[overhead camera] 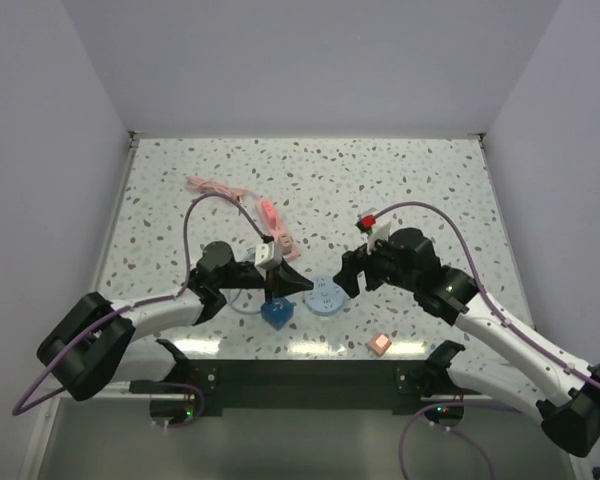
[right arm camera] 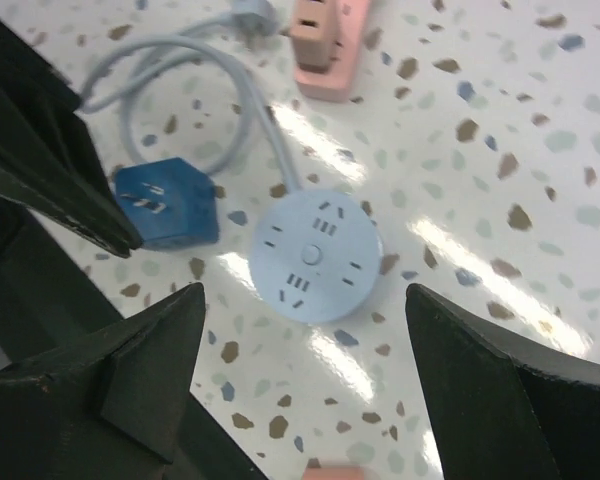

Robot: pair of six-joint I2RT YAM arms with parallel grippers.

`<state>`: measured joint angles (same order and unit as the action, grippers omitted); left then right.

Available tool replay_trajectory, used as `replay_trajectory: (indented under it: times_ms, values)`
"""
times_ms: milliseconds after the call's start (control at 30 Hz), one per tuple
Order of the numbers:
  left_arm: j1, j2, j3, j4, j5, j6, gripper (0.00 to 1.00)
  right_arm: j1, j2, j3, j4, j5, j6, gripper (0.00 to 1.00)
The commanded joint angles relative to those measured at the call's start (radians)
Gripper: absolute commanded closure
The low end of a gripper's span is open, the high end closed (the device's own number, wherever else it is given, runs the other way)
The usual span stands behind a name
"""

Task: Insert the plug

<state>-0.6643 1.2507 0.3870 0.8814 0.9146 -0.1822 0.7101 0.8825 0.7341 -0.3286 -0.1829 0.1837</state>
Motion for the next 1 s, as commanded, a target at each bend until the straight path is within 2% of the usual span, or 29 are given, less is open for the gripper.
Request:
replay_trajectory:
  times_ms: [0,67,100,167,200,300,467,633,833,967]
  values:
    - [-0.026,0.035,0.026,0.004,-0.143,-0.019,0.95,0.002,-0.039,0.014,-0.134,0.258,0.085,0.15]
    - [-0.102,0.056,0.038,-0.027,-0.261,0.033,0.85,0.002,-0.062,0.007,-0.150,0.312,0.131,0.13]
    - [-0.135,0.065,0.041,-0.038,-0.310,0.044,0.67,0.002,-0.082,0.007,-0.155,0.330,0.143,0.12]
    - [-0.214,0.102,0.053,-0.038,-0.381,0.061,0.59,0.002,-0.096,0.022,-0.165,0.376,0.155,0.11]
    - [-0.233,0.119,0.050,0.015,-0.390,0.044,0.50,0.002,-0.100,0.028,-0.170,0.384,0.157,0.11]
    - [-0.306,0.199,0.070,0.083,-0.437,-0.002,0.34,0.002,-0.094,0.045,-0.167,0.418,0.175,0.11]
    - [-0.477,0.321,0.154,0.047,-0.719,-0.028,0.30,0.002,-0.097,0.045,-0.145,0.483,0.201,0.11]
    - [-0.540,0.444,0.217,0.079,-0.887,-0.115,0.30,0.000,-0.120,0.056,-0.142,0.487,0.198,0.11]
    - [-0.639,0.571,0.355,-0.038,-0.993,-0.134,0.29,0.002,-0.137,0.053,-0.141,0.487,0.191,0.11]
    - [-0.664,0.612,0.394,-0.077,-0.991,-0.140,0.29,0.002,-0.143,0.048,-0.136,0.485,0.186,0.11]
